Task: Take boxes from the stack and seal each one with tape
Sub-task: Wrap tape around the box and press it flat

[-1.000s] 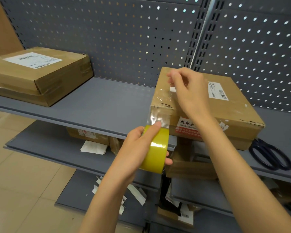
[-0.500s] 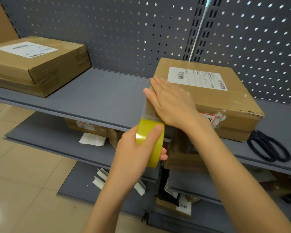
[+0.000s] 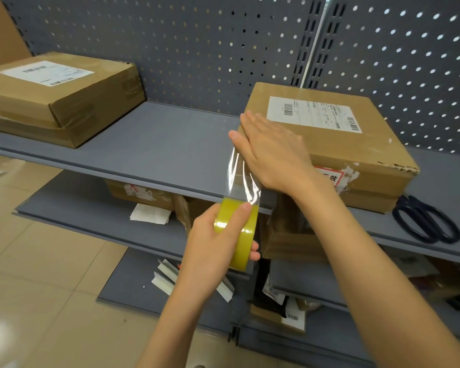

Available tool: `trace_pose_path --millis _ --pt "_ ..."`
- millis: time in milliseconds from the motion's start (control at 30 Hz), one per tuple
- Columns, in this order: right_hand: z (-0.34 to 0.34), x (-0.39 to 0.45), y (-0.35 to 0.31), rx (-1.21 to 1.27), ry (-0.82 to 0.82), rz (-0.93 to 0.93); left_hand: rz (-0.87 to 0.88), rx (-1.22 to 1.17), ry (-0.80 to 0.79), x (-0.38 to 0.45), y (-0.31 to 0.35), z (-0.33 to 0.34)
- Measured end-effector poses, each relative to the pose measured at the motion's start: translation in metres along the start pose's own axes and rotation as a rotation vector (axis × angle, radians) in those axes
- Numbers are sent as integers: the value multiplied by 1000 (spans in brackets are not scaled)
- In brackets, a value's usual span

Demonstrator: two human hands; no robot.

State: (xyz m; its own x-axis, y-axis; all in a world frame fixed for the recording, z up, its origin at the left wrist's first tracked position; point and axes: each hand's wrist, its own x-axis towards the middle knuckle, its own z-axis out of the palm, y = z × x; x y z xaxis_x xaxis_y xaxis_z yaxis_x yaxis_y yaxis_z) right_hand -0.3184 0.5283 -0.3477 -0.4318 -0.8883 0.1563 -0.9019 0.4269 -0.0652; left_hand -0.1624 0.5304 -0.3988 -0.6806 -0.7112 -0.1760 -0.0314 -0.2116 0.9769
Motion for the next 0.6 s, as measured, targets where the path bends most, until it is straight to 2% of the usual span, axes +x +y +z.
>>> trace_pose_path --millis 367,600 --pt "2 1 -2 -48 44 -2 55 -26 78 -1 -7 4" --pt "-2 0 -2 -26 8 -7 70 0 138 -2 -8 8"
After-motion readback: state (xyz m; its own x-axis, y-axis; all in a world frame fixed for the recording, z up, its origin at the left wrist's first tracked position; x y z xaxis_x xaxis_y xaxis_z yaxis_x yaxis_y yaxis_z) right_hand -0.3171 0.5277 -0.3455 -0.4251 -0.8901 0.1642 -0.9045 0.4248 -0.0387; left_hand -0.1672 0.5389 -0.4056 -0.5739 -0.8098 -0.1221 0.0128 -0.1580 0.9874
